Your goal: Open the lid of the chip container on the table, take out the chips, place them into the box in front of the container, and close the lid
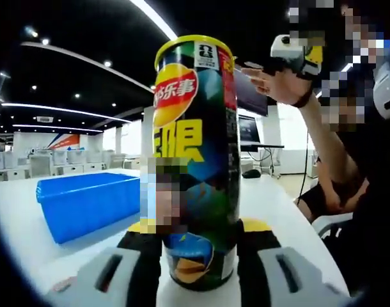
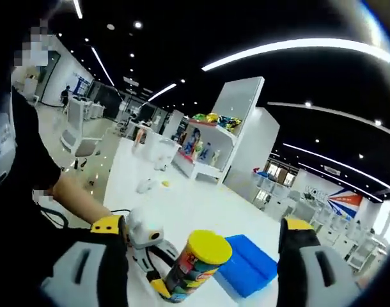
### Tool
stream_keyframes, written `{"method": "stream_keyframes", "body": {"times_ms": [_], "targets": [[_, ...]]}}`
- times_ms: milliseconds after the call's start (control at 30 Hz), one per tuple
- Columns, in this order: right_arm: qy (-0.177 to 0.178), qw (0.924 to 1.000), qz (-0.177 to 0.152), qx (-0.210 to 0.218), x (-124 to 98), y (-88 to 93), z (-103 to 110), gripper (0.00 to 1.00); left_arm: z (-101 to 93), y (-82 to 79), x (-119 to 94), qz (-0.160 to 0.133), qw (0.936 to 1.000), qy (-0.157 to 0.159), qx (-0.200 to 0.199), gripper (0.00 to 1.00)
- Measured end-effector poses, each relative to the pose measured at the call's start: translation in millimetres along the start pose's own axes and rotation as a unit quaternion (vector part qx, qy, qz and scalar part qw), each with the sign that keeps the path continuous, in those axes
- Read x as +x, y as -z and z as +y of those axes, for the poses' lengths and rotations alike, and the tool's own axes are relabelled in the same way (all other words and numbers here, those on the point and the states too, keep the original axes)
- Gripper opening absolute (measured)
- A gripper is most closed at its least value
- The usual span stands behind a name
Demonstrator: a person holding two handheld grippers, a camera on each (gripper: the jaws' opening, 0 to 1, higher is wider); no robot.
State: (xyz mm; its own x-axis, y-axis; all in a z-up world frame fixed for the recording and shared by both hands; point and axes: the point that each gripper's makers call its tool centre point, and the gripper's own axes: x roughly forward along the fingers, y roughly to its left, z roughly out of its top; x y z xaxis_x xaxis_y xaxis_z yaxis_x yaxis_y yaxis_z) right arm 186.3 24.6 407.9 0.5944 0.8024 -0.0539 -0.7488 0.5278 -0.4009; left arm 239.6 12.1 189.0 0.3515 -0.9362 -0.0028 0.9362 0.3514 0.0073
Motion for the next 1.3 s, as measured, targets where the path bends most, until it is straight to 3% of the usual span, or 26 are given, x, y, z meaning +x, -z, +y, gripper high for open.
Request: {"method": "stream_keyframes", "body": {"times_ms": [167,567,833,1000,1300], "targets": [[0.000,0.9994,0.012,0.034,19,7.0,-13,0.89,-0.7,-0.5,0,-0.001,1.0000,-0.001,0.000,0.46],[-0.008,0.9925,0.082,0.090,47,67.3,-18,0.79,-3.7,-1.2,-1,-0.002,1.0000,0.003,-0.005,0.46],[-0.023,0.9897,0.098,0.102,53,78.1,-8,0.69,-4.5,-1.3,-2,-0.003,1.0000,0.004,-0.005,0.46],[-0.022,0.9896,0.099,0.102,53,80.9,-5,0.56,-4.3,-1.2,-2,-0.003,1.0000,0.004,-0.005,0.46],[-0.028,0.9880,0.102,0.112,56,85.1,-1,0.49,-4.1,-0.6,-2,-0.003,1.0000,0.004,-0.006,0.46]]}}
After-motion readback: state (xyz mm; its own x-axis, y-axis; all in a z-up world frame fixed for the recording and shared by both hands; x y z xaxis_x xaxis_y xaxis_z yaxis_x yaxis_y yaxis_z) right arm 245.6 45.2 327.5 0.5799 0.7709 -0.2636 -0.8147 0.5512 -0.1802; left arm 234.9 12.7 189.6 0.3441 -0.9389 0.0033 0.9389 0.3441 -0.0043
